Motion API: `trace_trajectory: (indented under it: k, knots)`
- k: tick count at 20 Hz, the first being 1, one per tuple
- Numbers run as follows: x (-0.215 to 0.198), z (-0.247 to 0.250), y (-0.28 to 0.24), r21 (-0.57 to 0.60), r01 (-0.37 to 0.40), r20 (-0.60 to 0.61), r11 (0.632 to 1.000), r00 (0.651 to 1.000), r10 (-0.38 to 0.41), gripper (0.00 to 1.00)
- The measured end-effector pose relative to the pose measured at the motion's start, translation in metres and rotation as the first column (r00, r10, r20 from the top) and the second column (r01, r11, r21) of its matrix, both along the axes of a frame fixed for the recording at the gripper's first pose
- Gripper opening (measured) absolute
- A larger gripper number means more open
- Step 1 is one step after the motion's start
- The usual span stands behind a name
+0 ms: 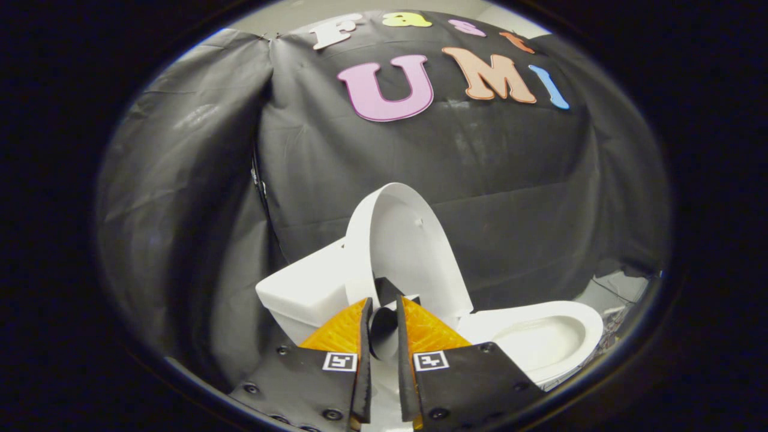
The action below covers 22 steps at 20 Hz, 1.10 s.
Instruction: Open the toilet lid.
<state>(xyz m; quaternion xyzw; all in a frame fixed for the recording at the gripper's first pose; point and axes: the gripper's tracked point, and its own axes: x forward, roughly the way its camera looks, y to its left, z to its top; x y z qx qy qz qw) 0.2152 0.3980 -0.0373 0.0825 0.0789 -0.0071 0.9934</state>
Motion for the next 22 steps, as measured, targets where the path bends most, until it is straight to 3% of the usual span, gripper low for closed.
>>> trace_trajectory:
  k: [6,7,10,13,18,22]
  knots:
    - [-0.005,0.000,-0.003,-0.023,-0.015,0.004,1.000,1.000,0.015,0.20]
    - [-0.002,0.000,-0.002,-0.030,-0.029,0.007,0.999,1.000,0.029,0.27]
    - [-0.001,0.007,0.006,-0.025,-0.066,0.031,0.997,0.997,0.067,0.34]
    - [-0.004,0.024,0.001,-0.034,-0.050,0.093,0.998,0.994,0.053,0.37]
    - [-0.016,0.073,-0.037,-0.037,0.031,0.239,0.999,0.971,-0.021,0.52]
    - [-0.028,0.085,-0.097,-0.040,0.134,0.250,0.990,0.961,-0.120,0.67]
